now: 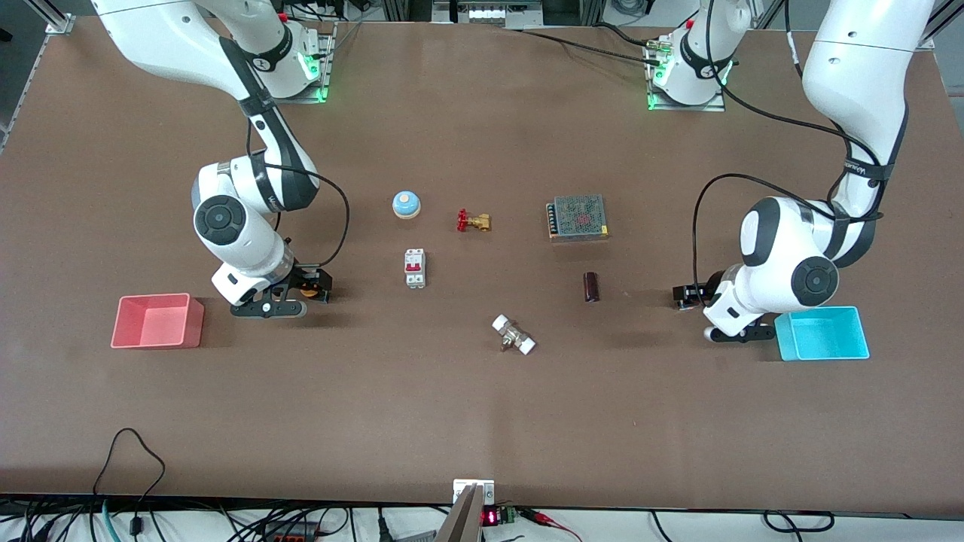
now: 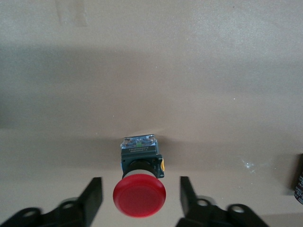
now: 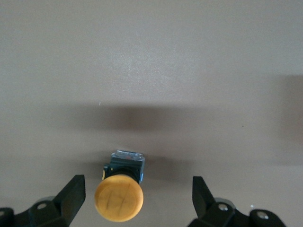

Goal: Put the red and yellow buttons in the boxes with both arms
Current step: 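Lower and close the right gripper on the yellow button while the left grasps red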

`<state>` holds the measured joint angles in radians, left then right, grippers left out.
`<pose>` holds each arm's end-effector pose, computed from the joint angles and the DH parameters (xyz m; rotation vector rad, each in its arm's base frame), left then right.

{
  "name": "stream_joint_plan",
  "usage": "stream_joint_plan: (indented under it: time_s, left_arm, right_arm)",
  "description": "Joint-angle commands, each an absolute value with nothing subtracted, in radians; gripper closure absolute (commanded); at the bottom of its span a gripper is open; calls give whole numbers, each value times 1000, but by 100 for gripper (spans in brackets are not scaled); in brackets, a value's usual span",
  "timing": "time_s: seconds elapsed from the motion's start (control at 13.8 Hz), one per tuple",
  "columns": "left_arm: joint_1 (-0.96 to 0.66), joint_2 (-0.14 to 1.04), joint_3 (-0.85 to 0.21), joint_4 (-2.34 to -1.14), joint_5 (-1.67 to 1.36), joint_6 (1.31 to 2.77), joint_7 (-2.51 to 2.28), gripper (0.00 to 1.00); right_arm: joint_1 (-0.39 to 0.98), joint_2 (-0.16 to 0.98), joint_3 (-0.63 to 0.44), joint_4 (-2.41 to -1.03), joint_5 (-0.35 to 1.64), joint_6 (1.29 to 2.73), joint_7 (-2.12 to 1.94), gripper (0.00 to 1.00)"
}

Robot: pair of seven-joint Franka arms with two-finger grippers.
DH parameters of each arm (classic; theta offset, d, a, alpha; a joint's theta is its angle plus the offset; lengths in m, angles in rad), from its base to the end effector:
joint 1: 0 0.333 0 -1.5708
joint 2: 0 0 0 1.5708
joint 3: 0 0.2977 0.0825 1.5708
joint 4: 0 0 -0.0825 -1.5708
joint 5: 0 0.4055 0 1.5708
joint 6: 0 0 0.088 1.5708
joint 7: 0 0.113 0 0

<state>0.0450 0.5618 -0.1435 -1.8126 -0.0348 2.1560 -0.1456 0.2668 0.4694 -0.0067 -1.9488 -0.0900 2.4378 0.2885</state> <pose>0.6286 -0.0616 0.1805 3.0414 0.1264 -0.3435 0.6077 0.1612 0.2006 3.0862 0.0624 0.0549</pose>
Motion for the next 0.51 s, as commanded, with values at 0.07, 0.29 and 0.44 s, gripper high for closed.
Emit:
stream_joint_plan:
  time_s: [0.07, 0.29, 0.44]
  left_arm:
    - [41, 555, -141, -1825, -28, 2183, -147, 76]
    - [43, 508, -124, -1824, -22, 2172, -144, 81]
    - [48, 451, -71, -1815, -17, 2171, -143, 82]
  right_arm:
    - [287, 497, -2, -1922, -69, 2419, 265, 0]
    - [290, 497, -2, -1921, -67, 2419, 264, 0]
    - [290, 497, -2, -1919, -69, 2419, 262, 3]
